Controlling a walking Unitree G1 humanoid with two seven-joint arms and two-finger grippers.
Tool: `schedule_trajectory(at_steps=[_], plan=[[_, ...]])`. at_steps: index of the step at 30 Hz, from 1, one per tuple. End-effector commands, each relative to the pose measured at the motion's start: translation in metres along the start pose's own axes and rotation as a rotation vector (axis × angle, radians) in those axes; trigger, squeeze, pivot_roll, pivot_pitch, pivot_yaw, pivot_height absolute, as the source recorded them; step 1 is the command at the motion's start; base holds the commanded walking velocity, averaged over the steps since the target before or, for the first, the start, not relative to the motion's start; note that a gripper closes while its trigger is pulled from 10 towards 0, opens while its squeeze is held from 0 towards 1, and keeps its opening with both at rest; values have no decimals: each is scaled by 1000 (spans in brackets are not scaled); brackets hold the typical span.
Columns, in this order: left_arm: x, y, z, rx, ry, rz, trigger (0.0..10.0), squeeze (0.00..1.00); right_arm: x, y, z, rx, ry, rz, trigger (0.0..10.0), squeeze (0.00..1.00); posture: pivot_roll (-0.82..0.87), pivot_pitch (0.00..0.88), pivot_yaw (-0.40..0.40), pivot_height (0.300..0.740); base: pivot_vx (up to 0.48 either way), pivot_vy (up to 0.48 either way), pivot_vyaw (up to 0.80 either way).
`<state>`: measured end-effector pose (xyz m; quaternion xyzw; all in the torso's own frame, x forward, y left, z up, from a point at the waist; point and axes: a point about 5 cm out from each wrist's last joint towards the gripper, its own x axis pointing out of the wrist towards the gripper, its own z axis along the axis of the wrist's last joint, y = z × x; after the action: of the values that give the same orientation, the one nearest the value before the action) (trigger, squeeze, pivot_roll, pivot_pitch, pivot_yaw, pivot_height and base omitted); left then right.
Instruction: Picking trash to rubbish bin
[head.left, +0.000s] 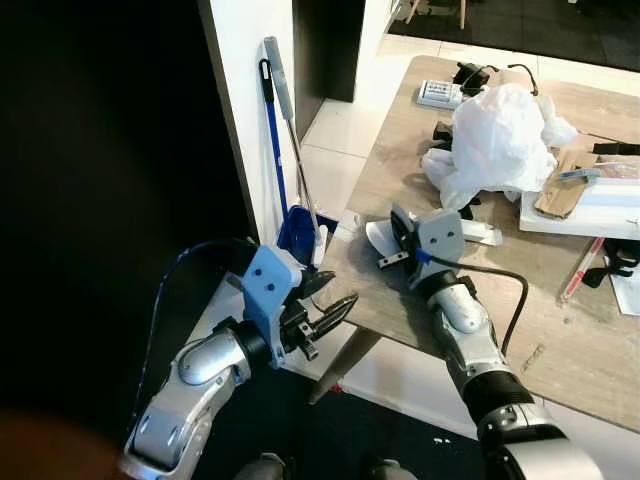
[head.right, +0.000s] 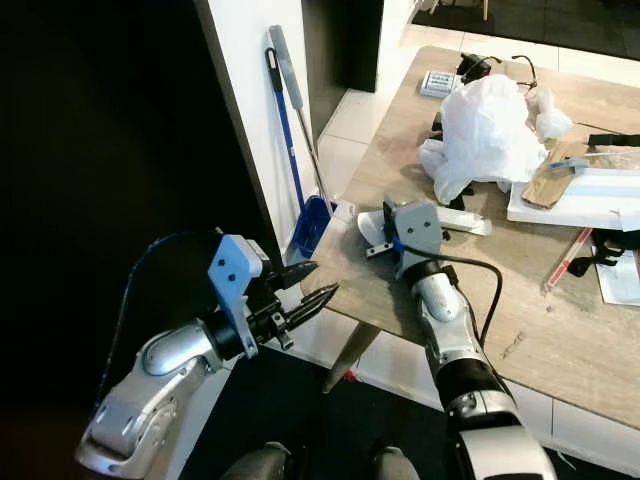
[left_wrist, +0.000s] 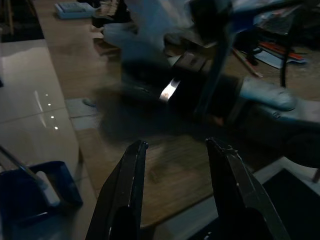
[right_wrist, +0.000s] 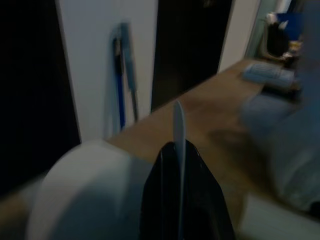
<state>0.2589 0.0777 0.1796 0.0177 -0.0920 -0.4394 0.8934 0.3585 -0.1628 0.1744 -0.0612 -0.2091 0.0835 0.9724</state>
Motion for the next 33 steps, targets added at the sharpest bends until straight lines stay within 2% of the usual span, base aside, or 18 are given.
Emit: schedule_trajectory(at_steps=[1,2,3,4,9,13,14,16,17,18,19,21,26,33], plan=[[-1,4,-3,13,13,11,10000,0,2,-5,14,58,-70,-68,0,0,43,244,105,740,0,0,0],[-1,6,-2,19,8,23,10000,0,5,-6,23,74,-105,-82,0,0,36,245,101,740,0,0,0],[-1,6,-2,19,8,23,10000,0,5,-6,23,74,-105,-82,0,0,36,245,101,740,0,0,0],[-1,13,-2,24,-3,59,10000,0,8,-8,40,96,-164,-96,0,0,32,255,87,740,0,0,0],[-4,22,-1,46,-9,135,10000,0,9,-10,65,156,-241,-121,0,0,37,250,75,740,0,0,0],[-6,27,0,51,-16,185,10000,0,9,-11,82,416,-268,-193,0,0,42,239,72,740,0,0,0],[-6,28,-1,57,-10,197,10000,0,9,-10,82,456,-257,-204,0,0,42,236,71,740,0,0,0],[-6,31,-2,72,-5,214,10000,0,9,-9,82,471,-247,-209,0,0,39,227,72,740,0,0,0],[-5,36,-2,82,-6,248,10000,0,9,-7,82,435,-237,-198,353,0,35,221,70,740,0,0,0],[-4,41,-2,92,-6,280,10000,0,8,-6,83,396,-226,-185,6392,0,35,221,70,740,0,0,0],[-4,46,-1,103,-15,314,10000,0,7,-5,85,342,-219,-172,10000,0,26,211,64,740,0,0,0],[-4,59,2,120,-33,398,10000,0,6,0,87,283,-212,-149,10000,0,15,202,54,740,0,0,0],[-5,76,7,131,-69,514,10000,0,8,3,92,242,-201,-121,10000,0,-13,191,19,740,0,0,0],[-14,84,6,115,-85,629,10000,0,12,0,96,189,-171,-104,10000,0,-20,168,-44,740,0,0,0]])
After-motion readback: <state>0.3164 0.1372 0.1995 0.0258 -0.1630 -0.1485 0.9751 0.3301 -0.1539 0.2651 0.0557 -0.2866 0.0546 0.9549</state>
